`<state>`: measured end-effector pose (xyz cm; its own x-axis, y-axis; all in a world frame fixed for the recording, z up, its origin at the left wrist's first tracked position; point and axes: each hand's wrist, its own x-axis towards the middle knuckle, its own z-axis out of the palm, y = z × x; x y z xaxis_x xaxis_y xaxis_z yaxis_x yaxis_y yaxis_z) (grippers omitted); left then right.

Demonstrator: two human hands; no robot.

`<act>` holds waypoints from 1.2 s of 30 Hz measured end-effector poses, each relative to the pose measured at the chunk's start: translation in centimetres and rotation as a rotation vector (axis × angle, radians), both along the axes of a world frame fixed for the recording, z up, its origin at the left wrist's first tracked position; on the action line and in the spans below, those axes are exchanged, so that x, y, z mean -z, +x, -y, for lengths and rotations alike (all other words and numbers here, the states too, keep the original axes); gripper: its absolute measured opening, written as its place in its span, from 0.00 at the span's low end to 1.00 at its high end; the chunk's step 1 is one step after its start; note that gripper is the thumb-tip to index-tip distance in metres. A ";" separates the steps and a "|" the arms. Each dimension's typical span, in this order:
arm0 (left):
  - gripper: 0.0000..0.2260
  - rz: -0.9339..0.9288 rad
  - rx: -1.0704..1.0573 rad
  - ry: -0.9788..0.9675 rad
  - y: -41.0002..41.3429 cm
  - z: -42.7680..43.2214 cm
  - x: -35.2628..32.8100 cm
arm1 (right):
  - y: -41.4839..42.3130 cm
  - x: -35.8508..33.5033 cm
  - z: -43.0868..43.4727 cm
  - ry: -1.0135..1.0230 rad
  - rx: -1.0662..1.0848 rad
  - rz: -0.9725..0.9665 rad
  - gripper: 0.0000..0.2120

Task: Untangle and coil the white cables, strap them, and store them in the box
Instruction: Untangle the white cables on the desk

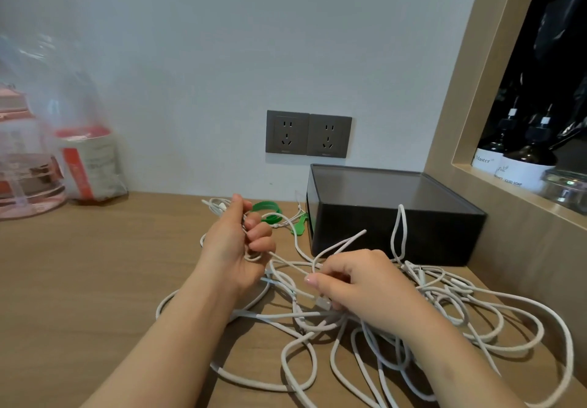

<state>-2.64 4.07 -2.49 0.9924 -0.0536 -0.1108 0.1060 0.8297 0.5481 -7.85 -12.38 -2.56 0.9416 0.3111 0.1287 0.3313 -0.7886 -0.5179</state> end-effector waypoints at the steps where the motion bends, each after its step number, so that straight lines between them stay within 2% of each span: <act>1: 0.15 0.000 0.000 -0.014 0.1 -0.3 0.0 | 0.1 0.0 0.2 -0.057 0.034 0.001 0.12; 4: 0.15 0.011 -0.019 0.000 0.3 -1.2 0.0 | 0.5 0.1 1.1 -0.188 0.180 0.052 0.17; 8: 0.13 0.043 -0.080 0.163 0.2 -1.2 0.1 | 0.6 0.0 1.8 -0.139 0.290 0.146 0.13; 12: 0.13 0.073 -0.108 0.241 -0.1 -1.0 0.0 | 0.8 0.1 2.1 0.037 0.258 0.230 0.02; 16: 0.13 0.054 -0.125 0.158 0.0 -1.4 0.0 | 0.6 -0.4 2.3 0.219 0.192 0.327 0.06; 22: 0.12 0.009 -0.148 0.106 -0.1 -1.3 -0.1 | 0.3 0.0 1.2 0.053 -0.031 0.138 0.09; 29: 0.11 0.051 -0.067 0.105 -0.3 -1.3 -0.5 | 0.6 0.4 1.4 0.057 0.070 0.207 0.07; 33: 0.11 0.126 0.025 0.330 -0.8 -0.8 -0.4 | 0.7 0.4 1.5 0.140 0.186 0.287 0.04; 36: 0.09 0.211 0.091 0.626 -1.2 -0.7 -0.1 | 0.6 0.2 1.5 0.206 0.184 0.297 0.06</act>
